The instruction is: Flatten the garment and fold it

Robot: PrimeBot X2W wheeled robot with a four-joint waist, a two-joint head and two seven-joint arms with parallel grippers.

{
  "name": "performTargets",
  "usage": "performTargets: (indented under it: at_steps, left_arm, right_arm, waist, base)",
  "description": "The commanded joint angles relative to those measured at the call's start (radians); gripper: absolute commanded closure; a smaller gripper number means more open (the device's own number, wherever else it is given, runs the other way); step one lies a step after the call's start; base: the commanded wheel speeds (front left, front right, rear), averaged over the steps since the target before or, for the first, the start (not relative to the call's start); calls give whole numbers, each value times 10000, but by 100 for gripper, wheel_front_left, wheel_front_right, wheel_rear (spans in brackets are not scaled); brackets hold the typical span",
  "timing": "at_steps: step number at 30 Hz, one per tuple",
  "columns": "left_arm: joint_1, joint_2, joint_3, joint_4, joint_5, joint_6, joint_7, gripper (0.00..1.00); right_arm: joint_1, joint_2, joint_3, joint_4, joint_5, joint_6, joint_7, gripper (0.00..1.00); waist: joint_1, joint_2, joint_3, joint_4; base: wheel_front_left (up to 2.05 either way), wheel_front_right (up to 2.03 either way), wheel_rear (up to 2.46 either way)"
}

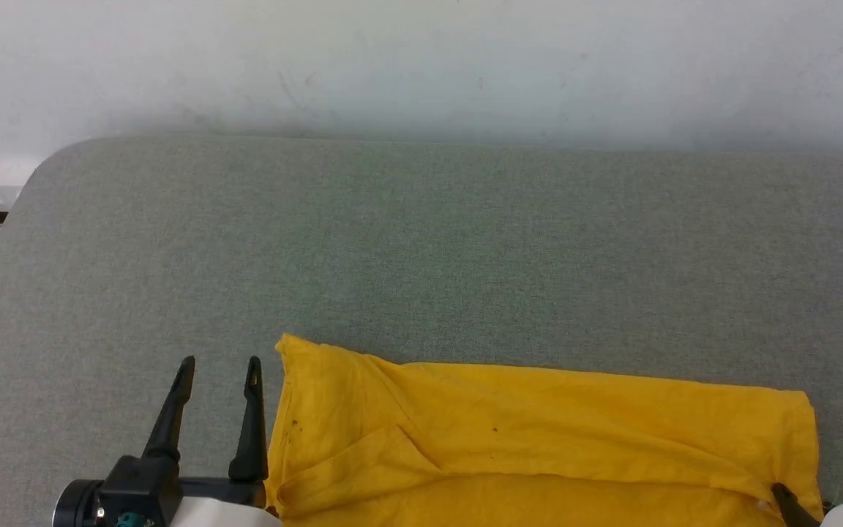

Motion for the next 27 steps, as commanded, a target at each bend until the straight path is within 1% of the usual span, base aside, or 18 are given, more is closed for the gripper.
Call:
performTargets:
  at_steps: [1, 4, 7, 8, 9, 10, 12, 14, 18, 21, 27]
  left_arm:
    - [-58, -117, 132, 33, 122, -136, -46, 0]
    - [-124, -251, 267, 55, 219, -293, -46, 0]
    - [-214, -425, 467, 75, 338, -485, -47, 0]
    - [-234, -470, 529, 88, 377, -545, -47, 0]
    - [-246, -513, 595, 101, 413, -594, -47, 0]
    - [-256, -553, 659, 117, 444, -637, -47, 0]
    - [-258, -630, 781, 167, 503, -716, -47, 0]
    - [-219, -691, 878, 227, 570, -793, -47, 0]
    - [-124, -814, 1050, 303, 632, -917, -47, 0]
    - [-30, -901, 1164, 426, 599, -998, -47, 0]
    - [24, -1007, 1254, 458, 691, -1126, -47, 0]
  right_arm:
    - [-135, 31, -15, 226, -54, -9, 14, 0]
    - [-160, 34, 110, 543, 4, -9, 130, 0]
    - [-187, 36, 518, 962, 493, -9, 309, 0]
    - [-180, 36, 678, 1064, 658, -9, 367, 45]
    - [-161, 37, 852, 1122, 759, -9, 409, 93]
    - [-143, 37, 998, 1165, 819, -9, 441, 100]
    - [-122, 37, 1253, 1162, 875, -9, 411, 100]
    - [-155, 36, 1279, 1110, 900, -9, 231, 100]
    - [-205, -231, 999, 899, 730, -9, 93, 100]
    - [-251, -546, 606, 667, 568, -9, 42, 100]
    - [-411, -1418, -488, 530, 2, -9, -66, 100]
  waist:
    - [0, 0, 135, 88]
    - [0, 0, 221, 134]
    - [0, 0, 356, 189]
    - [0, 0, 379, 202]
    - [0, 0, 405, 208]
    - [0, 0, 423, 209]
    - [0, 0, 400, 192]
    - [0, 0, 302, 155]
    - [0, 0, 25, 98]
    - [0, 0, -197, 64]
    - [0, 0, -389, 21]
  base:
    - [0, 0, 0]
    - [0, 0, 0]
    - [0, 0, 0]
    - [0, 0, 0]
    - [0, 0, 0]
    - [0, 0, 0]
    - [0, 0, 0]
    - [0, 0, 0]
    - [0, 0, 0]
    - [0, 0, 0]
    - [0, 0, 0]
